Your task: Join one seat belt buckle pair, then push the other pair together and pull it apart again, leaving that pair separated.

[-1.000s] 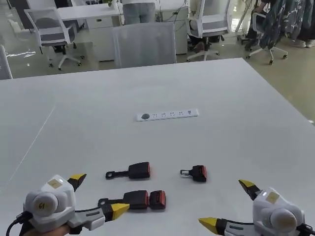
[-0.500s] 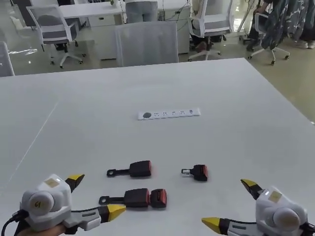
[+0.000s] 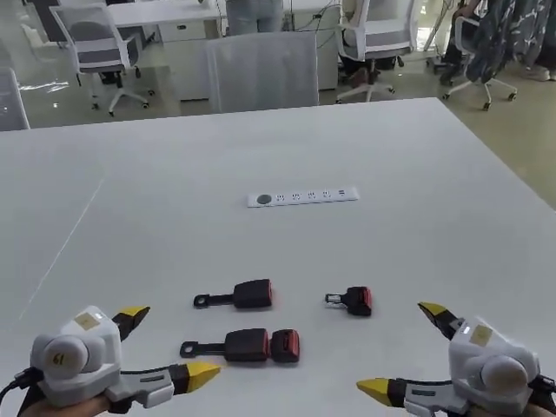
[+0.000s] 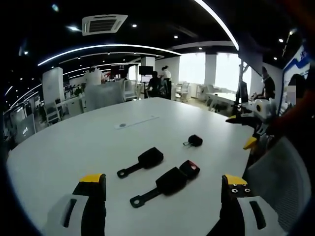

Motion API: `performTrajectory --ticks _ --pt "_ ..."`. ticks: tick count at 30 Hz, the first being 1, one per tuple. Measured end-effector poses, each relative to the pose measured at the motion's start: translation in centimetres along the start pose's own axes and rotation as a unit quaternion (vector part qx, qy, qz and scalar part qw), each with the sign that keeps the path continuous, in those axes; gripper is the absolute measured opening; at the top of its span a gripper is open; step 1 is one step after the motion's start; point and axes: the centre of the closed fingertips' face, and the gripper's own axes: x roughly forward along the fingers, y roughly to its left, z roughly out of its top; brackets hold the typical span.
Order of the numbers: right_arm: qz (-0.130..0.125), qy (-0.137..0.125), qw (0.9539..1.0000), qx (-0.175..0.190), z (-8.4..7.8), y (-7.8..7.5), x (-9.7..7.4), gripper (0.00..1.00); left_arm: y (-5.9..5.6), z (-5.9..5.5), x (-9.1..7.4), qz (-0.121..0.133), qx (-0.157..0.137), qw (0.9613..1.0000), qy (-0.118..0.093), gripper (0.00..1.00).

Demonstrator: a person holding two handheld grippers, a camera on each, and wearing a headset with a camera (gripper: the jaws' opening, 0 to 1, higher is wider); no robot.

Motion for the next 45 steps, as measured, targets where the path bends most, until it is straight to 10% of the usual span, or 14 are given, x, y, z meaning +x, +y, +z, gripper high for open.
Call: performTrajectory --ticks 45 --pt "-0.001 0.006 1.0000 0.001 0.1 0.9 0.4 1.00 -0.1 0.3 0.3 -0.008 0.007 0.9999 -0.004 1.00"
